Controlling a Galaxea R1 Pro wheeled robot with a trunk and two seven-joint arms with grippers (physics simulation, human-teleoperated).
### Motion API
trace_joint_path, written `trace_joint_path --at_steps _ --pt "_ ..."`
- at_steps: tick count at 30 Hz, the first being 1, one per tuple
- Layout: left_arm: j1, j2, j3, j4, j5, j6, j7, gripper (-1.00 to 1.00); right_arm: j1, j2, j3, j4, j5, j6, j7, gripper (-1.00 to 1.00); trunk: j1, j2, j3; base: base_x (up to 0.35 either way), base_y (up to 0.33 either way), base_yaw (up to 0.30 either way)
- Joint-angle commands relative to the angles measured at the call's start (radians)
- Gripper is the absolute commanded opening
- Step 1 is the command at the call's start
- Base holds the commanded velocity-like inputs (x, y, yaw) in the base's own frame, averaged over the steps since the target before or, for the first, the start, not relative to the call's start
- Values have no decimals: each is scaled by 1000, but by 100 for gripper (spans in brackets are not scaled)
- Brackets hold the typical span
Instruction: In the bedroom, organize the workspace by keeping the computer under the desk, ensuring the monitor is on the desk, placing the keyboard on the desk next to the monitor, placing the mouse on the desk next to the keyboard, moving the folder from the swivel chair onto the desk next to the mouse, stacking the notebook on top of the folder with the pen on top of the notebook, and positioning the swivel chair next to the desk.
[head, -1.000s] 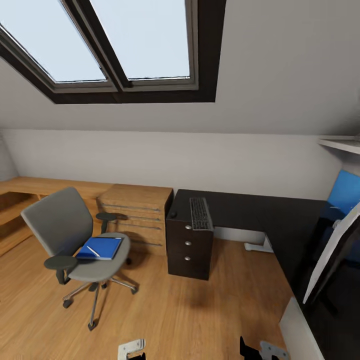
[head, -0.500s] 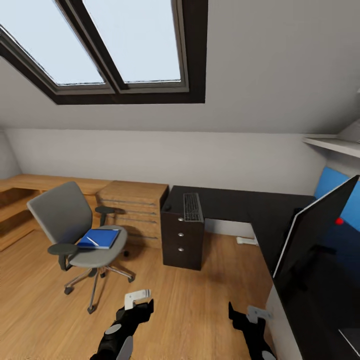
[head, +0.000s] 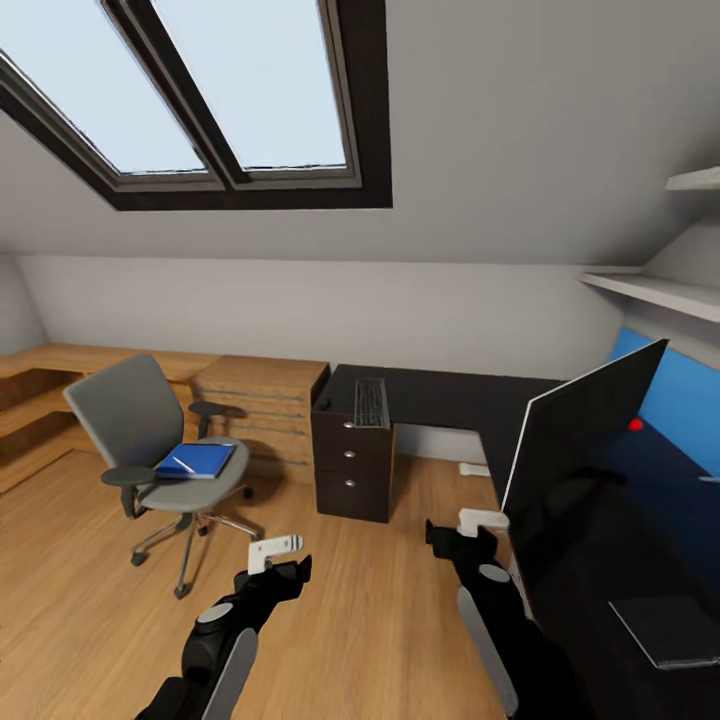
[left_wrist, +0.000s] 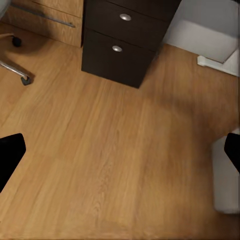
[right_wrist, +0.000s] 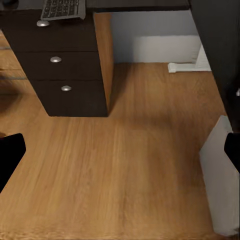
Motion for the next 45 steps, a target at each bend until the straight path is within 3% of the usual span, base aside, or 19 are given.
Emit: trace_joint_path --at_steps 1,3,5,9,10,13,17,27,37,45 --pt "0 1 -1 -4 10 6 10 100 0 1 5 -31 -14 42 -16 100 0 -2 -2 -295 -175 0" --pt "0 6 1 -8 9 9 10 100 0 2 10 -69 -24 103 -24 100 0 -2 -2 -295 -175 0" --pt "1 27 7 -10 9 12 10 100 1 0 12 -102 -49 168 -32 100 0 -2 -2 -294 -177 0" --pt "1 59 19 -13 10 13 10 100 16 -16 12 -125 -78 210 -38 100 0 -2 -2 -291 -190 0" --pt "1 67 23 -14 11 13 10 100 29 -31 12 -131 -86 218 -40 100 0 -2 -2 -267 -223 0" --pt "2 74 26 -14 10 13 11 100 46 -51 12 -135 -93 223 -41 100 0 -2 -2 -230 -251 0" --pt "2 79 29 -14 10 13 11 100 58 -69 11 -140 -98 225 -42 100 0 -2 -2 -130 -295 0" --pt "1 80 28 -9 12 12 11 100 64 -77 3 -145 -100 225 -42 100 0 -2 0 -27 -335 -45" --pt "2 80 28 -8 12 12 11 100 64 -83 -70 -146 -99 220 -36 100 0 -2 5 -2 -346 -172" --pt "1 80 28 -6 13 12 11 100 65 -130 -99 -160 -97 178 -34 100 0 -2 6 0 -320 -43"
